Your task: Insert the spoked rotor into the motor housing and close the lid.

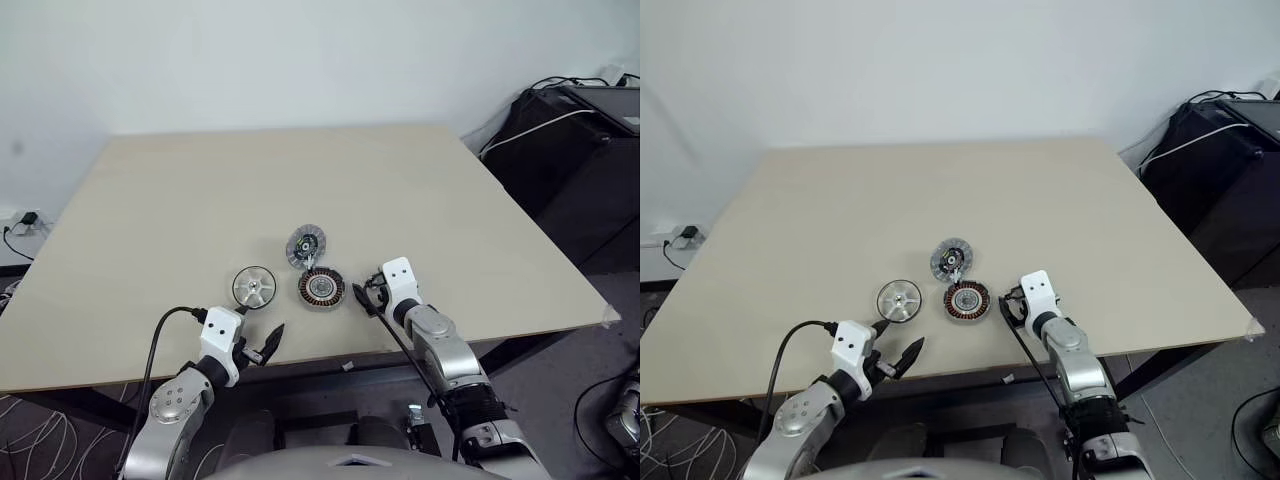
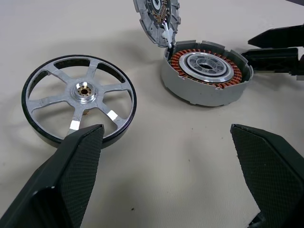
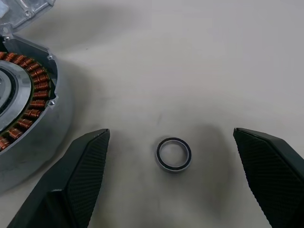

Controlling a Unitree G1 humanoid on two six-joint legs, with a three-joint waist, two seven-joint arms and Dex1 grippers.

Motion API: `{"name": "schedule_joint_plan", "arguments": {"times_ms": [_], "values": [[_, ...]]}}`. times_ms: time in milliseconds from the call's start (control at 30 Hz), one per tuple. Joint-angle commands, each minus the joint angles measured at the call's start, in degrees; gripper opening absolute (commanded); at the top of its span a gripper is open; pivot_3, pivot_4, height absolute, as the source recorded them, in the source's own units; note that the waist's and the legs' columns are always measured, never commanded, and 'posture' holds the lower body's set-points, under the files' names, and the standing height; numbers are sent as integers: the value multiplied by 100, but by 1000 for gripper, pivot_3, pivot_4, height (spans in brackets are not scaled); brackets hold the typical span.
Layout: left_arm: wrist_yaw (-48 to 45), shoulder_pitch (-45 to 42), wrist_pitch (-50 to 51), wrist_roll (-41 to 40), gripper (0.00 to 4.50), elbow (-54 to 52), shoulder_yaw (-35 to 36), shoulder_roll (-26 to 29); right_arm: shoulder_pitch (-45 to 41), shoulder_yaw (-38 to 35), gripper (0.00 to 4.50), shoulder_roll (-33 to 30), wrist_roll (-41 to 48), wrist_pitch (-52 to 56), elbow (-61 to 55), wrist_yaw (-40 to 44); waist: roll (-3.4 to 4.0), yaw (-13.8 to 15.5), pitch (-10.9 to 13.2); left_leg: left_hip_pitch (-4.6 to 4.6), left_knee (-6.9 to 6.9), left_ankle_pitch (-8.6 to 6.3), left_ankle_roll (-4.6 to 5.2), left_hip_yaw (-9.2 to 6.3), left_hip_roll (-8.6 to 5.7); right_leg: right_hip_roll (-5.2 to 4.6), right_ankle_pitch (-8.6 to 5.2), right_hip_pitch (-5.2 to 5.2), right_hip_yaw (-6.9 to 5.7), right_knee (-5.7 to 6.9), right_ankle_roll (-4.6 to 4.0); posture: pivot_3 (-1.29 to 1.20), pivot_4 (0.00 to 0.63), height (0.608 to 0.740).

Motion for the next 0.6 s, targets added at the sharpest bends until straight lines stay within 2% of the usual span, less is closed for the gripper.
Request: {"name": "schedule_joint_plan", "arguments": {"times_ms": [33,133,333,400,600], "values": [[30,-16,-92,1,4500,-252,-24,-22,-162,-114,4470,28,37,-206,61,26,1,0,0,0,1,0,0,0,0,0,0,0,0,1,0,0,0,740],[34,0,-78,1,4500,-281,-17,-15,-184,-126,3886,52,68,-227,247,68,1,0,0,0,2,0,0,0,0,0,0,0,0,2,0,0,0,740],[37,13,-42,-2,4500,-343,-7,3,-139,-149,1878,79,96,-260,420,137,6,8,-4,2,4,0,0,0,0,-1,0,2,0,5,1,0,0,740],[38,11,-32,-1,4500,-353,-3,8,-117,-147,1362,88,99,-264,431,152,11,15,-8,2,6,0,0,0,0,-2,1,3,0,6,2,0,0,740],[38,-14,6,-4,4500,-381,-10,10,79,-104,1362,117,159,-219,113,205,18,17,-16,2,6,0,0,0,-1,-4,4,3,0,6,2,0,0,740]]}}
